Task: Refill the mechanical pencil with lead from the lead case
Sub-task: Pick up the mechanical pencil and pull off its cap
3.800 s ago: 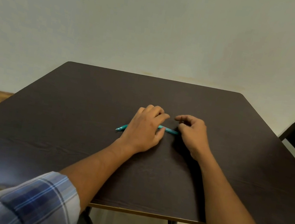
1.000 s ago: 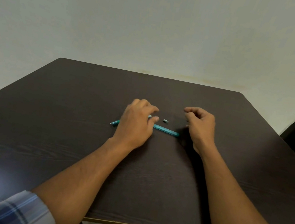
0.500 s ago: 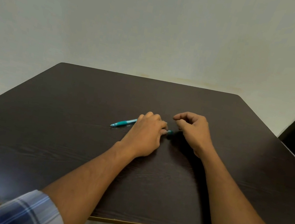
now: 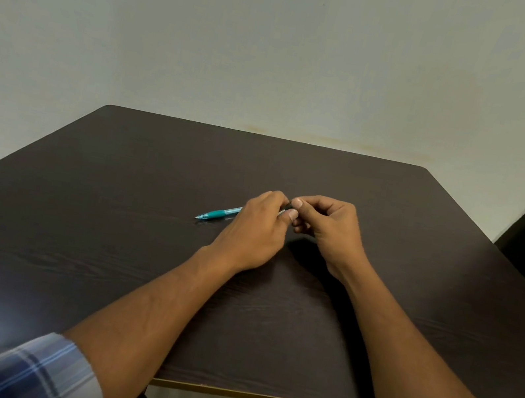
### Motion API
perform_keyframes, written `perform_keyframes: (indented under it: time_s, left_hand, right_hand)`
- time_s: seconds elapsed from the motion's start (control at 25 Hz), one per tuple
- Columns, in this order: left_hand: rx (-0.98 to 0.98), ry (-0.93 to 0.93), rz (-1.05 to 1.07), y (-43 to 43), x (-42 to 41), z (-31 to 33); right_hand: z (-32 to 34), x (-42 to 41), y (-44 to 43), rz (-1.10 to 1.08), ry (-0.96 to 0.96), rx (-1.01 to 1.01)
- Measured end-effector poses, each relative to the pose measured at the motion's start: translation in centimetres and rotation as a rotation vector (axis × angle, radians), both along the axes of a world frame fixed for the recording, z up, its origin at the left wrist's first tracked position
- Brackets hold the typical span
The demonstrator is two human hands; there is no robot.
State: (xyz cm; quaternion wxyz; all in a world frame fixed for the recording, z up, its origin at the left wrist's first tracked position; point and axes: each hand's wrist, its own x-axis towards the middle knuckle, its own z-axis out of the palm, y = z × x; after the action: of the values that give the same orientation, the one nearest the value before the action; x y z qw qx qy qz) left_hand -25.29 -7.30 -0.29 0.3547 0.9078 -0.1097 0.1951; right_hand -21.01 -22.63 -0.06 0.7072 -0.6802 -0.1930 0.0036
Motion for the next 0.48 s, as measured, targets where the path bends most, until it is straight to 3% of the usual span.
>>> perform_keyframes:
  time_s: [0.36,0.48]
  left_hand:
    - [-0.035,-0.039,0.071,-0.1,0.1,0.2]
    - [-0.039,-0.033,0.057,0.1,0.1,0.2]
  right_hand:
    - [-0.5,-0.1,1.3,-0.065,0.118,0.125]
    - [-0.3,0.5,0.6,-0.139,0.237,0.265]
